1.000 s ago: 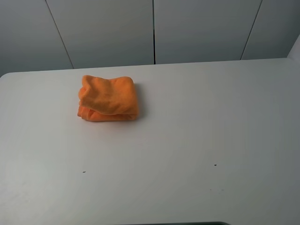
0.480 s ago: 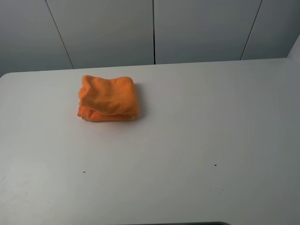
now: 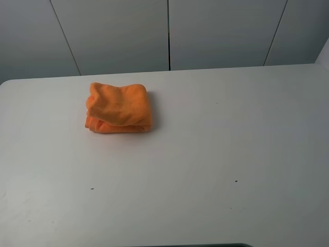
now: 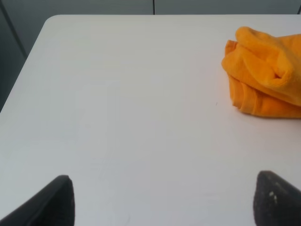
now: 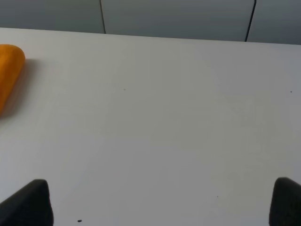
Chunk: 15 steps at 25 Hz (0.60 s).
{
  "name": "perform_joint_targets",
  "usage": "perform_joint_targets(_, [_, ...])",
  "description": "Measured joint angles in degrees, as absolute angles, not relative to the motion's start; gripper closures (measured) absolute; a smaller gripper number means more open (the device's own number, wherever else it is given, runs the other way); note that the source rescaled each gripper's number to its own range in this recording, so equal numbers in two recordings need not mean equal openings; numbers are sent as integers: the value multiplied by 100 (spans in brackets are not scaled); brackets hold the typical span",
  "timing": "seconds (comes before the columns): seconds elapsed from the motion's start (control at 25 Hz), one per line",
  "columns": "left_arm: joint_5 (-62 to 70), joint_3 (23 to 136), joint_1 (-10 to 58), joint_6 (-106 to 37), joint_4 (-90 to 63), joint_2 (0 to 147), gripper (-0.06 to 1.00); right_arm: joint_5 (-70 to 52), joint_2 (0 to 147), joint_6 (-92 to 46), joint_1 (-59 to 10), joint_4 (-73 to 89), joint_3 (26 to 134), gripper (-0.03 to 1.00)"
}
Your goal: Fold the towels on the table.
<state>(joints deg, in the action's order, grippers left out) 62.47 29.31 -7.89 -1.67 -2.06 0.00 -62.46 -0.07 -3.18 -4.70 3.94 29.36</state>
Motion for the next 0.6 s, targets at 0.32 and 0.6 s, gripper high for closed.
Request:
perform_joint_targets(0.32, [6247,2931,-789,-157,-206,0,-4,-6246,-7,-327,-470,394,2936,-3])
perform_joint_targets(0.6, [6247,2931,-789,-157,-206,0,-4,-6246,-7,-327,-470,394,2936,-3])
